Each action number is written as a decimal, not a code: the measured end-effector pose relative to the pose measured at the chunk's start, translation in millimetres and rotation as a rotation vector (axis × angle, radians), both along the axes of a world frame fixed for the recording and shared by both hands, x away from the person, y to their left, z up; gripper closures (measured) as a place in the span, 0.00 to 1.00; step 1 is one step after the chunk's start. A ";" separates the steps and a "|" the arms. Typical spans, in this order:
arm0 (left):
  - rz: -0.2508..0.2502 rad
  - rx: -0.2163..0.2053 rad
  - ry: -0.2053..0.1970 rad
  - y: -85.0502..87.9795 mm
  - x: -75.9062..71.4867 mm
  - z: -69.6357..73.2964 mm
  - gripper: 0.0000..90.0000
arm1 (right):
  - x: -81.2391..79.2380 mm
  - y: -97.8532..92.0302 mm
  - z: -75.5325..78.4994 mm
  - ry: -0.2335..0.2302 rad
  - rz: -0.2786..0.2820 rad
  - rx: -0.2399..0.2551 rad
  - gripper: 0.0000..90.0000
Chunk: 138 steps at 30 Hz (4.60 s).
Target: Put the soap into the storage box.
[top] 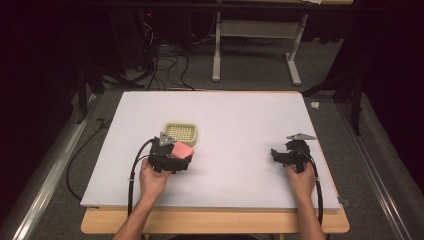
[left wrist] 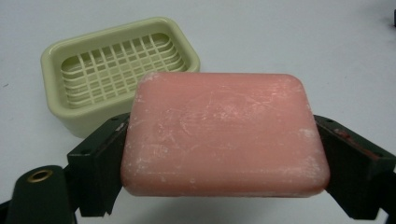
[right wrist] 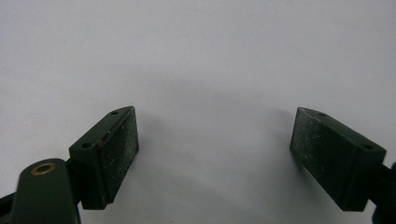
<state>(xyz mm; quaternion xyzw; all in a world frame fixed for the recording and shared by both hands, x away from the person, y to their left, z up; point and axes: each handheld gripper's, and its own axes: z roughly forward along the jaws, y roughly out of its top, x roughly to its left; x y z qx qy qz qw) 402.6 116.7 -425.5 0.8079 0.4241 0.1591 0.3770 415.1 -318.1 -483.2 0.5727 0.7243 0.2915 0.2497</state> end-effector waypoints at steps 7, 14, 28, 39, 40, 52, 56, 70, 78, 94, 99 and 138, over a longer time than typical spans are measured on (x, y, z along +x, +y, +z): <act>0.018 -0.016 -0.007 4.1 9.0 7.8 0.15 | -0.1 0.1 0.1 0.001 -0.001 0.001 0.18; 0.033 -0.047 0.006 8.6 17.7 10.9 0.15 | 0.0 0.0 0.1 0.001 0.000 0.000 0.18; 0.054 -0.036 0.023 9.5 40.8 15.2 0.15 | -0.1 0.1 0.0 0.001 -0.001 0.001 0.18; 0.082 -0.029 0.042 10.3 55.3 9.0 0.15 | -0.1 0.1 0.1 0.001 -0.001 0.001 0.18; 0.082 -0.029 0.042 10.3 55.3 9.0 0.15 | -0.1 0.1 0.1 0.001 -0.001 0.001 0.18; 0.109 0.015 0.050 8.3 70.9 3.0 0.15 | 0.0 0.1 0.0 0.001 -0.001 0.001 0.18; 0.109 0.019 0.042 4.4 75.0 2.8 0.15 | 0.0 0.1 0.1 0.001 -0.001 0.001 0.18; 0.150 0.035 0.083 -10.4 98.2 -13.0 0.15 | -0.1 0.2 0.1 0.002 -0.002 0.002 0.18; 0.175 0.059 0.101 -11.9 104.4 -23.3 0.15 | -0.1 0.1 0.1 0.002 -0.002 0.002 0.18; 0.192 0.084 0.085 -13.4 105.6 -25.0 0.15 | -0.1 0.2 0.1 0.002 -0.002 0.002 0.18; 0.201 0.092 0.076 -14.4 105.4 -25.3 0.15 | -0.1 0.2 0.1 0.002 -0.002 0.002 0.18; 0.153 0.055 -0.029 0.4 78.6 11.6 0.14 | 0.0 0.2 0.1 0.001 -0.001 0.001 0.18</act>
